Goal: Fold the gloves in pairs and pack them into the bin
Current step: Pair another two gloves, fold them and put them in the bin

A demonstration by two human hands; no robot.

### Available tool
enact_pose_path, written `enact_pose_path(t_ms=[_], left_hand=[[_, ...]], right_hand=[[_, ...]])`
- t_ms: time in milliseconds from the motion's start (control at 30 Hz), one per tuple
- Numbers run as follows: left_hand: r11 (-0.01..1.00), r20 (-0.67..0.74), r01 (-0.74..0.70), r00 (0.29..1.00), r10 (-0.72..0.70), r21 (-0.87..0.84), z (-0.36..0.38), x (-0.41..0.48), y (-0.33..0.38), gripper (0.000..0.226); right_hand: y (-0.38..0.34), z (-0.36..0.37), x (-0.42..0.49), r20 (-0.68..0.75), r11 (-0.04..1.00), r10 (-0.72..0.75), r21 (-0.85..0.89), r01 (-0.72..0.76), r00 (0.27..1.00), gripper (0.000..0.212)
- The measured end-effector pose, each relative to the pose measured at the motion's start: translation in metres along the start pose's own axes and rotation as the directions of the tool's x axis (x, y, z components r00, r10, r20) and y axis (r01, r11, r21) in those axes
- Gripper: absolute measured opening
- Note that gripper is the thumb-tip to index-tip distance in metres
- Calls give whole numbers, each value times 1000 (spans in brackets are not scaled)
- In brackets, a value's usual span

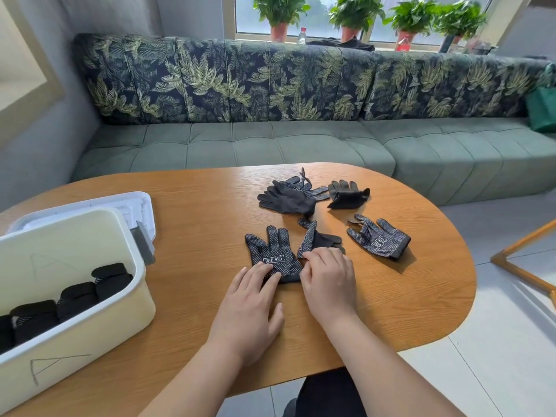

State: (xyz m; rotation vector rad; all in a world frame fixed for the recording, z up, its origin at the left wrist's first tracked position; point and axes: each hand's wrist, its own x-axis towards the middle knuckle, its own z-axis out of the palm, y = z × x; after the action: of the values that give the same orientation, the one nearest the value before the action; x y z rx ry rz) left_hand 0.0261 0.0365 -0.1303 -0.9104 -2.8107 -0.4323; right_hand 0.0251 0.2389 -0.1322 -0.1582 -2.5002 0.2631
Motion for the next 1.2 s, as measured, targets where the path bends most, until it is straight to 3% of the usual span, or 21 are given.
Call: enact_pose_path(t_ms=[133,300,400,567,767,867,1000,1100,1200], left_hand=[[999,-56,34,998,-35,-16,-2,-2,1,57],[990,-120,134,983,-139,-44,-4,-3,-1,51],[979,-153,193,968,-201,-61,-3,-1,-6,47],[968,-220,229,944,-246,-102,-11,-8,-27,30],[976,-260,191,942,-213,-107,-29,-18,-56,13],[969,-294,159,932,-211,-191,-41,-18,-59,23],[890,-124,257,938,-323,-377,-57,-12,-55,28],[887,79,306,951,-297,-347,-69,-9,-55,47],[929,122,261,964,-236,-264,-78,-4,-54,61]], right_hand=[[-1,-6,-2,-53,988,-128,78,132,990,20],[2,-2,2,158,989,85,109,-103,984,45],[7,5,4,190,982,133,110,-156,973,34],[10,0,2,104,989,87,112,-98,991,13],[5,0,2,104,993,30,109,-41,994,11],[5,0,3,125,993,35,110,-49,992,11],[5,-1,4,130,992,41,114,-56,991,11],[5,0,4,130,992,43,112,-58,991,10],[5,0,4,131,992,45,108,-59,990,10]])
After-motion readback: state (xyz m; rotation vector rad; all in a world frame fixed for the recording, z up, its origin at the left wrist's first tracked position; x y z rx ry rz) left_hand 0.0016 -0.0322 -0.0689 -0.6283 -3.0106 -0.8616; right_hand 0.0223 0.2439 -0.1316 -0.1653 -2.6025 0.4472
